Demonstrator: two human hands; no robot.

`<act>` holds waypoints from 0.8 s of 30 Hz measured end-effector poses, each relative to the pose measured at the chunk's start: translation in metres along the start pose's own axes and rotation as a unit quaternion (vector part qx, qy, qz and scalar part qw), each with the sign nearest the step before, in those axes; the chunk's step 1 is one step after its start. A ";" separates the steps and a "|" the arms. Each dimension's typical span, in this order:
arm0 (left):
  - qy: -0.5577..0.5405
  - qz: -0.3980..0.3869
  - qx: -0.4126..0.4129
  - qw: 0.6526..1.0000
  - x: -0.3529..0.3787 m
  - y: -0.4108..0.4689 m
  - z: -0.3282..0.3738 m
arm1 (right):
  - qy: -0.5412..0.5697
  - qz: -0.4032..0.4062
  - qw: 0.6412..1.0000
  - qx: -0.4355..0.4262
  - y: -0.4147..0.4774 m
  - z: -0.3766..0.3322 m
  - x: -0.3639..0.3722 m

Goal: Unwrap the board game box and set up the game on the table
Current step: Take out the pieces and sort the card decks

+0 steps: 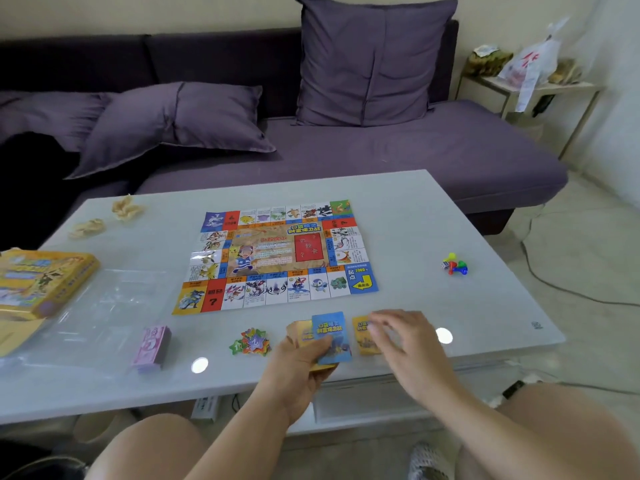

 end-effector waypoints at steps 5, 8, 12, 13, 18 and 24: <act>0.014 -0.053 -0.021 0.998 0.031 -0.012 -0.012 | 0.228 -0.124 0.940 0.222 -0.001 0.015 0.022; -0.063 -0.054 -0.067 0.994 0.029 -0.012 -0.008 | 0.228 -0.062 0.935 0.264 0.019 0.049 0.003; -0.091 -0.023 -0.060 0.994 0.011 -0.009 0.006 | -0.012 -0.082 0.972 0.220 0.030 0.103 -0.004; -0.085 -0.012 -0.054 0.995 0.007 -0.007 0.007 | -0.067 -0.088 0.973 0.202 0.029 0.109 -0.003; -0.025 0.007 -0.018 0.999 -0.004 0.002 0.002 | -0.211 0.008 0.976 0.051 0.033 0.077 -0.019; -0.013 0.025 0.002 1.000 -0.009 0.010 -0.002 | -0.142 -0.103 0.950 -0.259 -0.013 -0.007 0.036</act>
Point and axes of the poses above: each hand's wrist, its own y-axis towards the middle knuckle, its own x-axis out of the palm, z = x × y, the point moved 10 cm from there along y, towards the middle knuckle, and after that the axes turned 15 degrees about z, right-handed, at the moved point
